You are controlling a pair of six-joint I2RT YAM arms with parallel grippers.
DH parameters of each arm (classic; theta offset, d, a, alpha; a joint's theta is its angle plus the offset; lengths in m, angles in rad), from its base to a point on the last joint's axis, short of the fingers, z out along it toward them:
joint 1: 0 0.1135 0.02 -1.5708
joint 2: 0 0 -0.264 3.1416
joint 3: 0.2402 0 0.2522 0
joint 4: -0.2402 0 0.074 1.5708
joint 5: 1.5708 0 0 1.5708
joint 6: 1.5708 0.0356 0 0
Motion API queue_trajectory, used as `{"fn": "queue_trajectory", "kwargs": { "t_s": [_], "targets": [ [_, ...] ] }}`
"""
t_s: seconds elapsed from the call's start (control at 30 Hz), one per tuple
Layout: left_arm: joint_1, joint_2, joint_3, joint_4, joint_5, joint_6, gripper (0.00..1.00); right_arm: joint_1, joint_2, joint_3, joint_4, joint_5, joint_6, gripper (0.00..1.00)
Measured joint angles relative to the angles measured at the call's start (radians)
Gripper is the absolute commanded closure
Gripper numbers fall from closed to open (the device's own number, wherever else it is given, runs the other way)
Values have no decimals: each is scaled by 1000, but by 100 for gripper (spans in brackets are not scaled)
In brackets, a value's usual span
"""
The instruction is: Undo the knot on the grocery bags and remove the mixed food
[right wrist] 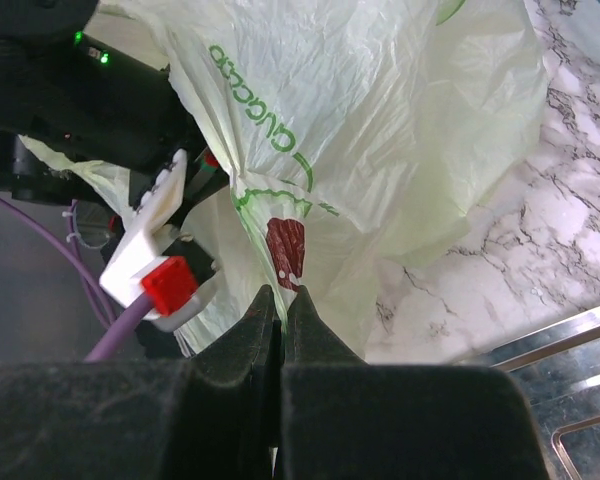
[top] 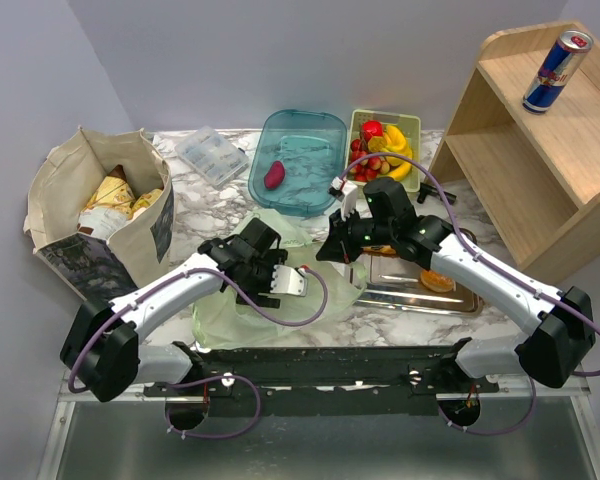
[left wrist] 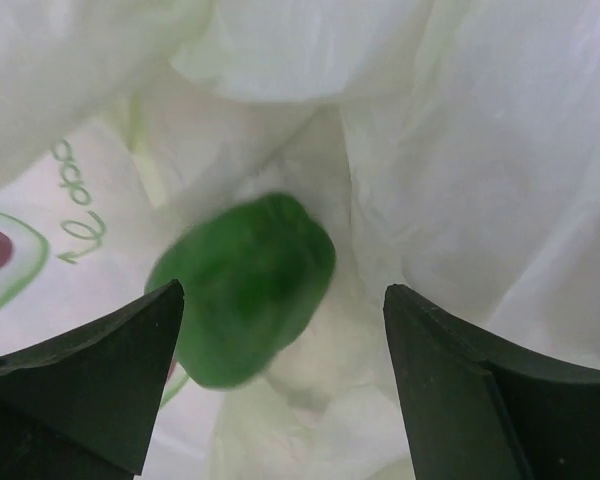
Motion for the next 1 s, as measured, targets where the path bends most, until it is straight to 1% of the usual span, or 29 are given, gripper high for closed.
{"fn": "queue_trajectory", "kwargs": {
  "t_s": [0.2, 0.4, 0.43, 0.53, 0.8, 0.9, 1.0],
  "targets": [
    [29, 36, -34, 19, -65, 3, 9, 0, 0, 0, 0, 0, 0, 99],
    [43, 55, -42, 71, -70, 12, 6, 0, 0, -4, -1, 0, 0, 99],
    [43, 60, -45, 81, -70, 22, 4, 0, 0, -4, -2, 0, 0, 99],
    [43, 80, -51, 83, -71, 55, 2, 0, 0, -4, -2, 0, 0, 99],
    [43, 125, 20, -79, -105, 159, 1, 0, 0, -4, -9, 0, -1, 99],
    [46, 122, 13, -121, -131, 206, 2, 0, 0, -4, -10, 0, -1, 99],
    [55, 108, -21, -117, -157, 255, 2, 0, 0, -4, -13, 0, -1, 99]
  ]
}}
